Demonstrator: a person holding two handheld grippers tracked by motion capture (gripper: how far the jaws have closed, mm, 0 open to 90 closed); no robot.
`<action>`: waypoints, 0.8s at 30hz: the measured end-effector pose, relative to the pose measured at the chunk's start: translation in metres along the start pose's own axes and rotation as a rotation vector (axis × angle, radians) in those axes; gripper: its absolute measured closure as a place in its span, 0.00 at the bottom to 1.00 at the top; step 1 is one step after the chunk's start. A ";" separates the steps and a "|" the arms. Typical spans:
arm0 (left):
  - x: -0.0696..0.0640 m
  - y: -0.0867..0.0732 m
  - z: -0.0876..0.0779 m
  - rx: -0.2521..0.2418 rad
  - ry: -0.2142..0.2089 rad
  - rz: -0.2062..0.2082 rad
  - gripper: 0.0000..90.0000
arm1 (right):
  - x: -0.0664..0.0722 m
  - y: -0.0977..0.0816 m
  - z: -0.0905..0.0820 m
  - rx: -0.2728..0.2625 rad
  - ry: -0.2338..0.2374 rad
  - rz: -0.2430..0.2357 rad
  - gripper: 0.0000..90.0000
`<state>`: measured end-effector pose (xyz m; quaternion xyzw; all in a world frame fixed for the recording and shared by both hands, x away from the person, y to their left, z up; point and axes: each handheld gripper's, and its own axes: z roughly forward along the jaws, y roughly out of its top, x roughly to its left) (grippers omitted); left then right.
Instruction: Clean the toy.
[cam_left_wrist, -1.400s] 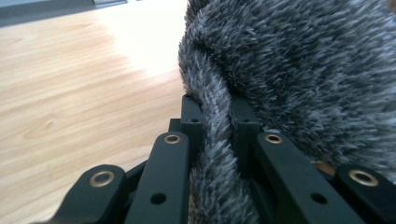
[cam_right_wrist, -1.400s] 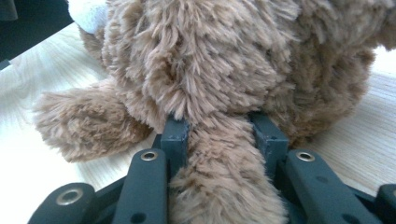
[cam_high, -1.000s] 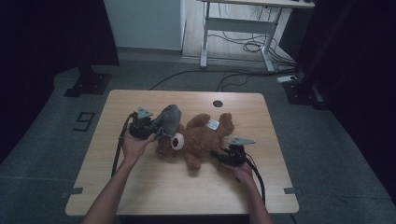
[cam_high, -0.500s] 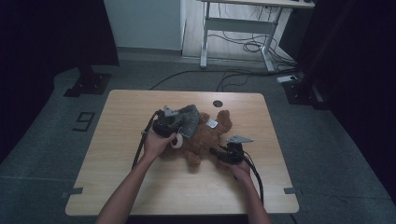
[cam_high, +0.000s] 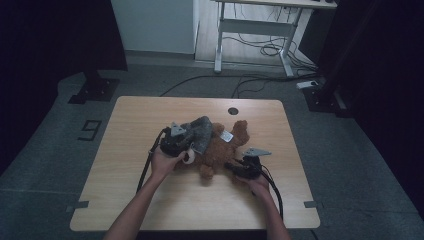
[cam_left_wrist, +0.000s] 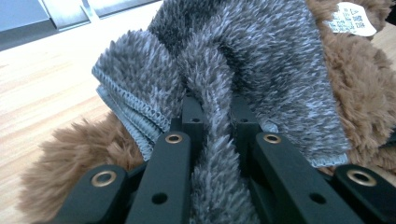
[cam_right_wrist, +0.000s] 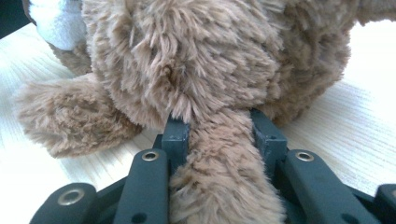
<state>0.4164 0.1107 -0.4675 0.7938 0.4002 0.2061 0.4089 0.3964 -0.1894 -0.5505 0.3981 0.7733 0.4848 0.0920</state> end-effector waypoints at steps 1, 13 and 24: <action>-0.001 -0.001 -0.001 -0.003 -0.002 0.002 0.90 | 0.000 0.000 0.000 0.003 0.002 0.003 0.72; -0.013 -0.020 -0.012 -0.051 -0.020 0.023 0.90 | 0.003 0.002 -0.015 0.035 -0.011 -0.015 0.50; -0.017 -0.025 -0.017 -0.059 -0.027 0.021 0.90 | 0.023 0.033 -0.007 -0.041 -0.031 -0.005 0.33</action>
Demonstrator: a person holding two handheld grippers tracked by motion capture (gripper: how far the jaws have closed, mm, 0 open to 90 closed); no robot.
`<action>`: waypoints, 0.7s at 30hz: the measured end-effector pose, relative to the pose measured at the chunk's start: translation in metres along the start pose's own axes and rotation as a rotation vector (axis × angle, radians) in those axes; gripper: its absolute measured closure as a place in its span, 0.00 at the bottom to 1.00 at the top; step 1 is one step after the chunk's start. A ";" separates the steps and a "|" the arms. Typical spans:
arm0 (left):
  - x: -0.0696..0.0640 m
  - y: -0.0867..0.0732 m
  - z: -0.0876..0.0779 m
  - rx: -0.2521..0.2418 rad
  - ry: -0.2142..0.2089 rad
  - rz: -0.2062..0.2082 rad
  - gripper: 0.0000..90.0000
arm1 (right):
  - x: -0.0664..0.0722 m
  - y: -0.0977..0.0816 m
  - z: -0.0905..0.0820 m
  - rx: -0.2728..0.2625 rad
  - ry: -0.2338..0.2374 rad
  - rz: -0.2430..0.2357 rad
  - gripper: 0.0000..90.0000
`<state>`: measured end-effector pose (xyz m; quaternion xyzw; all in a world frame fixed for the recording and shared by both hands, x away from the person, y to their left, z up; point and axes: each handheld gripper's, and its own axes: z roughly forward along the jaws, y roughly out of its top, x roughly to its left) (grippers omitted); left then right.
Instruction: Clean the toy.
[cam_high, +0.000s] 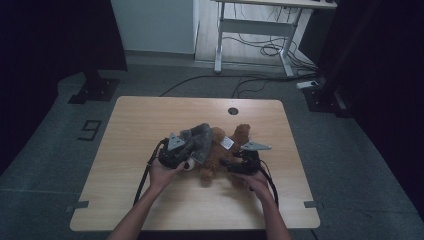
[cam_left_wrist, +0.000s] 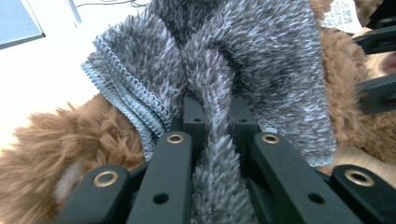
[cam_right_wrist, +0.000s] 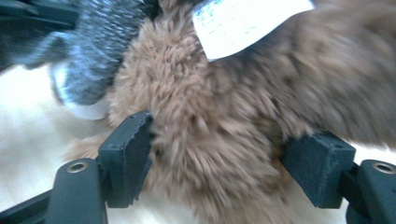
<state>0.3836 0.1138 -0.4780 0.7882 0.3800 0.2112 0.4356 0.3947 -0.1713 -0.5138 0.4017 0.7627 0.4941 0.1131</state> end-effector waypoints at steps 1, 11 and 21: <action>0.000 0.000 0.000 0.001 0.000 0.001 0.90 | 0.001 0.000 0.004 -0.001 -0.018 -0.010 0.39; 0.000 0.007 -0.016 0.003 -0.068 -0.050 0.90 | 0.003 -0.017 0.003 -0.020 -0.015 -0.045 0.70; 0.005 0.060 -0.031 -0.053 -0.048 -0.055 0.89 | 0.011 -0.027 -0.003 -0.036 -0.039 -0.107 0.72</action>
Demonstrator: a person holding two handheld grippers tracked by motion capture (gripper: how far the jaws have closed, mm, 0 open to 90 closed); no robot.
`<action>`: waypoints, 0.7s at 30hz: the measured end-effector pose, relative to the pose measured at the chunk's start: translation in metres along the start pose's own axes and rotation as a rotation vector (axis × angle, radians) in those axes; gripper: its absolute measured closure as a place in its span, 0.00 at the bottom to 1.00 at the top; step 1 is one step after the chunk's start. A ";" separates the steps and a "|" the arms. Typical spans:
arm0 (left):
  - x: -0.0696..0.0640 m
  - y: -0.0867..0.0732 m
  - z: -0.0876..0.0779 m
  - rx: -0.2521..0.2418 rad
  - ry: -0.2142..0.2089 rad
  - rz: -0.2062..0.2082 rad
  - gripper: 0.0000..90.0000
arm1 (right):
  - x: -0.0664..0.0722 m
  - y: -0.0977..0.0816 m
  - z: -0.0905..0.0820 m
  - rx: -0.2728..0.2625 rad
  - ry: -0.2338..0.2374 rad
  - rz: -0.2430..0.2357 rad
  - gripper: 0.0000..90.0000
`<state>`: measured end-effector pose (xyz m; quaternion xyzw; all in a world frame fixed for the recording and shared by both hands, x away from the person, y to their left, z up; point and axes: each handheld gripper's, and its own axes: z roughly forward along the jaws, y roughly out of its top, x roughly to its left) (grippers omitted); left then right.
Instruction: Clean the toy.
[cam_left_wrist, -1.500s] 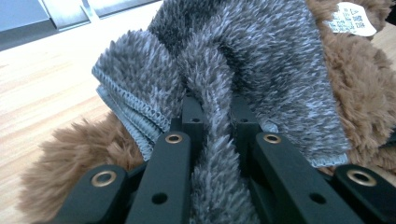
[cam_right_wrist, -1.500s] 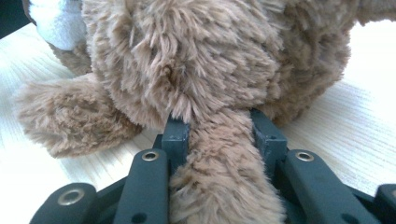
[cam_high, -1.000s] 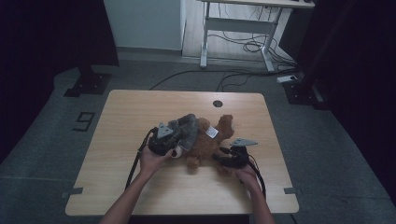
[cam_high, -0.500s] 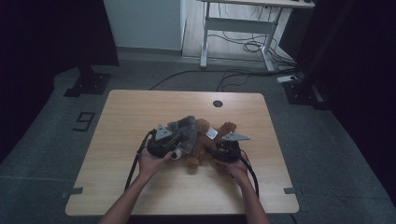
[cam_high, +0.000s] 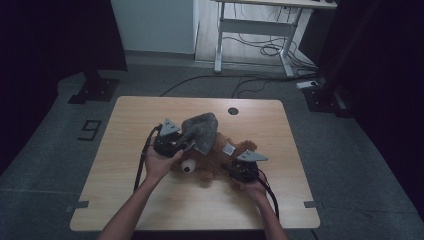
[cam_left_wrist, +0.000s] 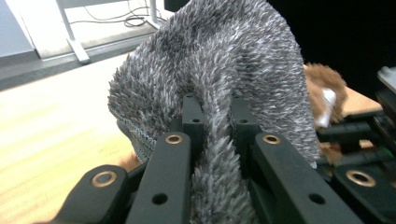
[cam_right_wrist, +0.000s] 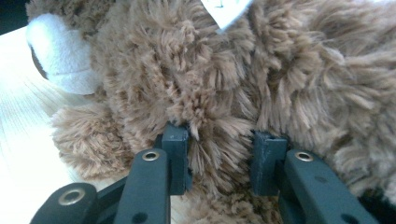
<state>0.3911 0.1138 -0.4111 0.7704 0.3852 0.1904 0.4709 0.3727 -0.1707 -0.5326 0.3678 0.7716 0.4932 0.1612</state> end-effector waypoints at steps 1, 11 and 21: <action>0.001 0.001 0.007 0.024 -0.004 -0.016 0.89 | 0.000 0.000 0.000 -0.002 0.001 0.001 0.72; 0.010 -0.029 0.038 0.134 -0.038 -0.075 0.89 | -0.003 0.000 -0.001 -0.005 0.022 -0.001 0.72; 0.014 -0.035 0.019 0.115 -0.038 -0.070 0.89 | 0.000 0.002 -0.001 0.016 0.024 0.005 0.72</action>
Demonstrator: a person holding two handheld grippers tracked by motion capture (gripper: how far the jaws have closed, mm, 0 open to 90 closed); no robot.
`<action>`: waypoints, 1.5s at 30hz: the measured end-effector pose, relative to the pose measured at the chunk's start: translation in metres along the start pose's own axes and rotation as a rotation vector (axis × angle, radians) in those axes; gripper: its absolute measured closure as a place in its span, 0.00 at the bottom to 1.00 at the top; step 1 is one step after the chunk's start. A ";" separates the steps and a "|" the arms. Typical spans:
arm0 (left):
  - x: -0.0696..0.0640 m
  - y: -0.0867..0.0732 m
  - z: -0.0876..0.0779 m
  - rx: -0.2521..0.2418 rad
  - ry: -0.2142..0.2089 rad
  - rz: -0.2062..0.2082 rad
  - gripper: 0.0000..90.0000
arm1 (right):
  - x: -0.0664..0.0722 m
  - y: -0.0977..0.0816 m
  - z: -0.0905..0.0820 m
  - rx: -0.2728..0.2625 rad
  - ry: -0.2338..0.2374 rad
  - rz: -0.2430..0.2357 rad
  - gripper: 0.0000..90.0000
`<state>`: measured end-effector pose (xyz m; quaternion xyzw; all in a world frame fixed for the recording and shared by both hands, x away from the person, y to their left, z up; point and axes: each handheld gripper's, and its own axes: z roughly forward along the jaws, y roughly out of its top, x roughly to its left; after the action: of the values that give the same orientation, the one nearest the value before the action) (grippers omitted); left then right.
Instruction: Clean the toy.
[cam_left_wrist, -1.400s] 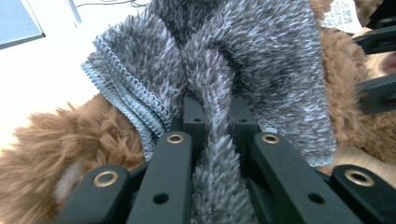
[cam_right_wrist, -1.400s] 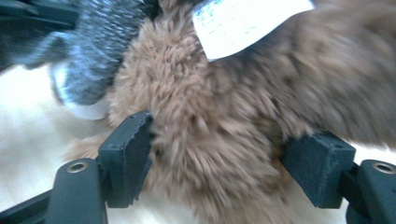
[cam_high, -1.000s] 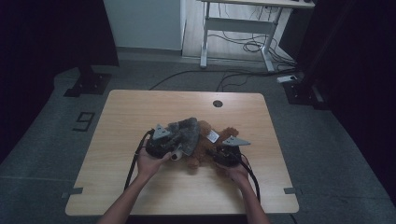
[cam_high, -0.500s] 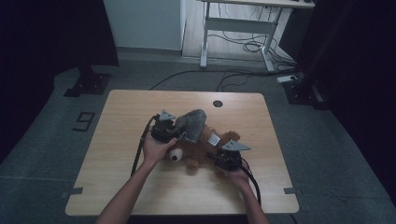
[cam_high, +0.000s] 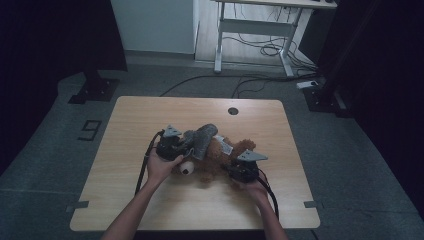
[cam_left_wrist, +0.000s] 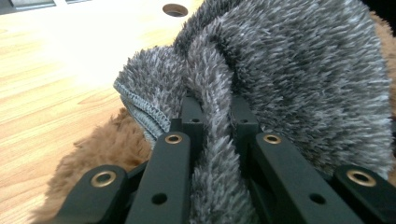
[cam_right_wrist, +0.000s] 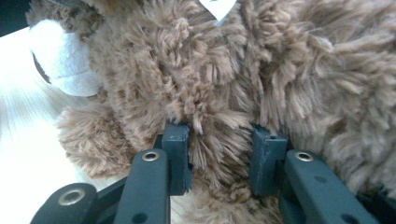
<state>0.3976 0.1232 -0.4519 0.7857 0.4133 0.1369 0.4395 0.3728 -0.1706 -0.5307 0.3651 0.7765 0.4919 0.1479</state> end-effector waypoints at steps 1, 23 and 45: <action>0.001 0.000 -0.002 -0.003 0.000 -0.003 0.89 | 0.000 0.000 0.000 0.001 0.002 0.004 0.72; 0.029 0.005 -0.044 -0.039 0.073 -0.033 0.89 | -0.006 -0.002 -0.002 0.009 0.033 0.019 0.74; 0.012 -0.004 -0.026 -0.011 0.025 0.010 0.89 | -0.006 -0.003 -0.002 0.014 0.044 0.013 0.74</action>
<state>0.3883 0.1487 -0.4422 0.7836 0.4138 0.1512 0.4380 0.3745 -0.1774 -0.5329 0.3603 0.7805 0.4954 0.1250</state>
